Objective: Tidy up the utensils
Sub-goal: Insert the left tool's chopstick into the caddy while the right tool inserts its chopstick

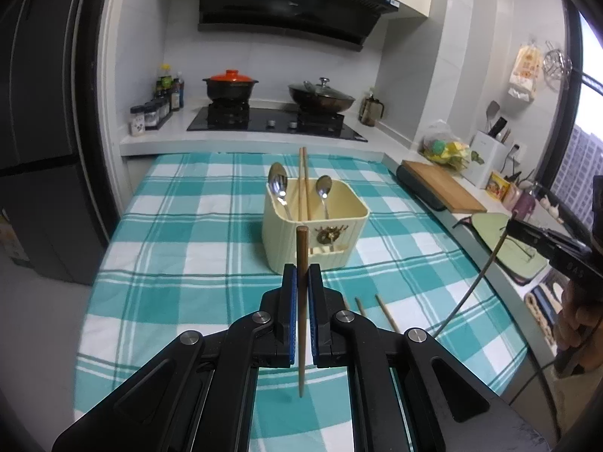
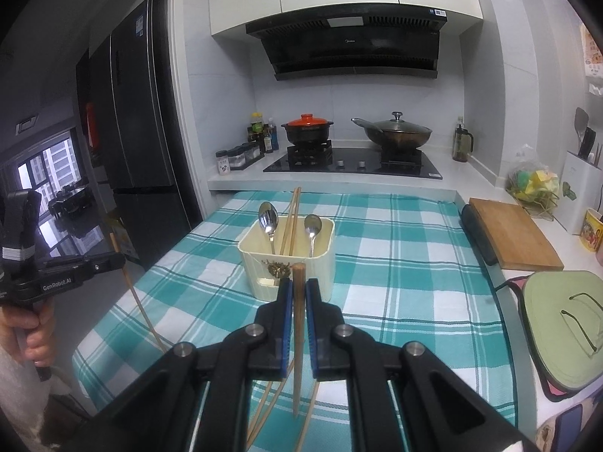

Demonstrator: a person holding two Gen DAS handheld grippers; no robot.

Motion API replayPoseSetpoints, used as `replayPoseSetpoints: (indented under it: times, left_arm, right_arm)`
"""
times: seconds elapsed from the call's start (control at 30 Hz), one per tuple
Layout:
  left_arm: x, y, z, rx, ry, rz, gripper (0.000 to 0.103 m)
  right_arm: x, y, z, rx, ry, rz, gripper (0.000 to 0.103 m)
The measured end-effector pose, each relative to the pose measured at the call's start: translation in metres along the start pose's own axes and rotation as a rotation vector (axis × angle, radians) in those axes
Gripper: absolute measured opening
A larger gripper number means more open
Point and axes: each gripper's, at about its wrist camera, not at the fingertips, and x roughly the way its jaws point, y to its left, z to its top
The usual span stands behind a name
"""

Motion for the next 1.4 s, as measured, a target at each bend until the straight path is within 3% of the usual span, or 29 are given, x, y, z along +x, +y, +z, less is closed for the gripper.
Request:
replayPoseSetpoints:
  times: [0.23,0.47,0.67,0.8,0.97,1.07,1.2,1.4]
  left_arm:
    - [0.001,-0.001,0.000,0.025,-0.013,0.038,0.004]
    - [0.001,0.008,0.019,-0.011,-0.020,0.002,0.004]
    - [-0.006,0.015,0.066,-0.049,-0.081,-0.042,0.004]
    - [-0.004,0.010,0.112,-0.033,-0.167,-0.033,0.004]
    - [0.027,0.001,0.161,-0.018,-0.243,-0.013,0.004]
    - [0.059,-0.002,0.176,-0.017,-0.249,0.000,0.004]
    - [0.115,0.000,0.182,-0.034,-0.173,0.010,0.004]
    - [0.189,0.011,0.161,-0.058,-0.008,0.027,0.004]
  right_arm:
    - [0.008,-0.002,0.001,-0.007,0.019,-0.007,0.007]
    - [0.016,-0.002,0.011,-0.009,0.014,-0.016,0.007]
    - [0.022,-0.006,0.052,-0.031,-0.050,-0.024,0.007]
    - [0.029,-0.003,0.092,-0.053,-0.127,-0.022,0.007]
    - [0.059,0.002,0.137,-0.091,-0.194,-0.025,0.007]
    - [0.087,0.001,0.151,-0.104,-0.215,-0.031,0.007]
    - [0.138,-0.008,0.153,-0.080,-0.152,0.002,0.007]
    - [0.225,-0.033,0.133,0.027,0.091,0.072,0.007]
